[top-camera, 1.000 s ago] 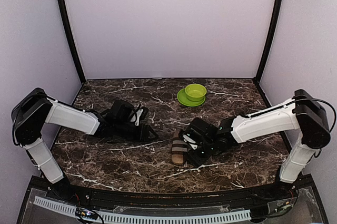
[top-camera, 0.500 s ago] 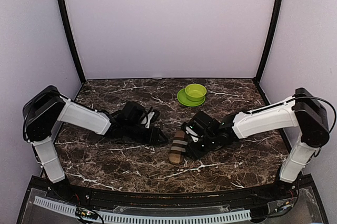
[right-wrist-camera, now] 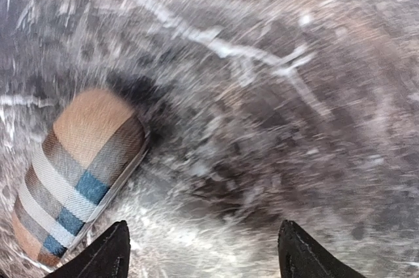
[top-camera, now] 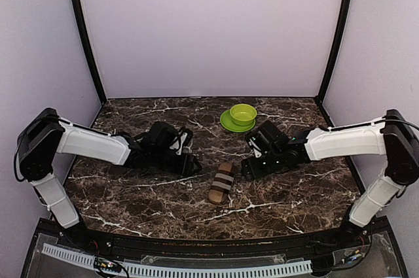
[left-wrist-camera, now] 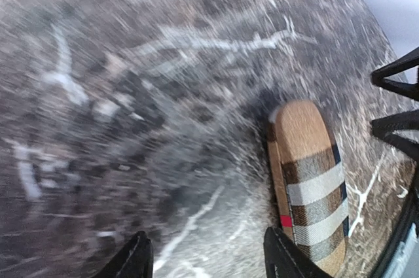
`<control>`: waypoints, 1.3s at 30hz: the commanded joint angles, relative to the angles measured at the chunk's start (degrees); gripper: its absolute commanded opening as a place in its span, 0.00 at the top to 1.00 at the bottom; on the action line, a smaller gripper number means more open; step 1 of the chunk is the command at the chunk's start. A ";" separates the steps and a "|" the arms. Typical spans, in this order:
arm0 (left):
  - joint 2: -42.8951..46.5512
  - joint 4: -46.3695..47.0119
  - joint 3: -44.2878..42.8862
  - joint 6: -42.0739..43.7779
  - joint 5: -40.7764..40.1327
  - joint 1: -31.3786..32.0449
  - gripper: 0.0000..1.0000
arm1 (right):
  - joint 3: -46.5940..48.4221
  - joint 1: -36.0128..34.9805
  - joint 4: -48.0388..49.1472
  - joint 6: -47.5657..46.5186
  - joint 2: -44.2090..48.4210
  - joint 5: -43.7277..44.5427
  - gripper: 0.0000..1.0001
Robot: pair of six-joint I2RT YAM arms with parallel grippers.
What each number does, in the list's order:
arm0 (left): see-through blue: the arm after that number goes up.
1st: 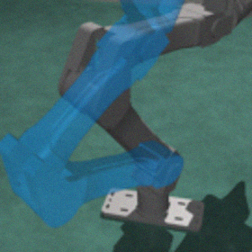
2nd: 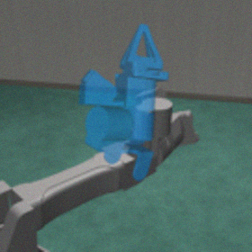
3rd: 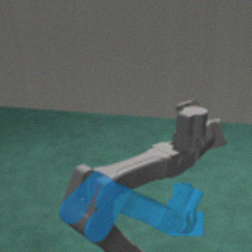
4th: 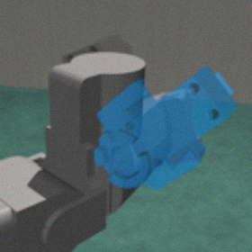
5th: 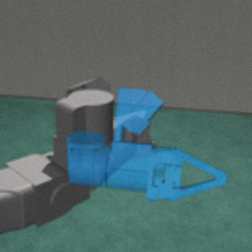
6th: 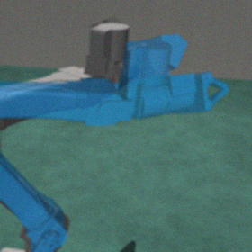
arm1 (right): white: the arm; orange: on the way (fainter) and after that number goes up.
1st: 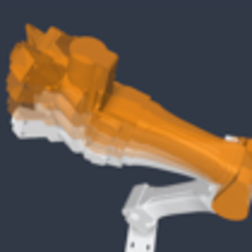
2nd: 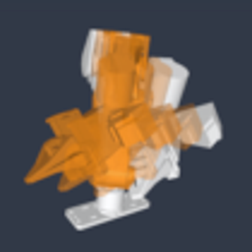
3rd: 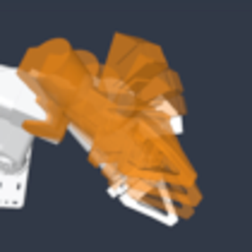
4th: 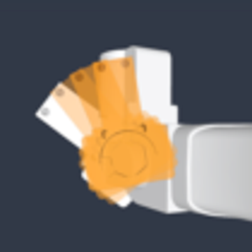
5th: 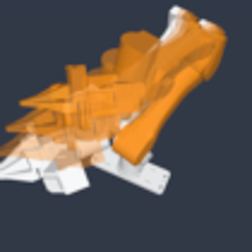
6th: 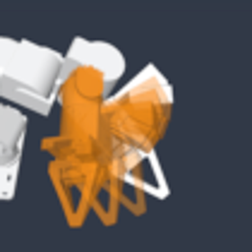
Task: Organize the sunglasses
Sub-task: Reset both arms
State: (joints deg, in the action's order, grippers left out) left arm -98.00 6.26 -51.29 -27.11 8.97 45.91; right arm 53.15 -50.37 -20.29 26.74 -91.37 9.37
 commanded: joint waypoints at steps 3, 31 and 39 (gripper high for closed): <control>10.95 -10.42 -2.08 9.59 -18.81 -2.67 0.34 | 1.35 4.68 -3.50 1.62 5.54 4.43 0.17; 47.03 -2.04 8.84 23.97 -34.81 -12.69 0.01 | -1.73 10.90 3.05 -3.42 31.67 26.76 0.00; 47.79 -1.61 9.88 23.95 -35.76 -12.69 0.01 | -4.48 10.88 5.57 -4.99 36.29 28.06 0.00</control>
State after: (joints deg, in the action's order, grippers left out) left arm -51.24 2.94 -42.63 -4.47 -25.76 33.26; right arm 49.78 -39.51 -18.35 22.92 -56.69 35.33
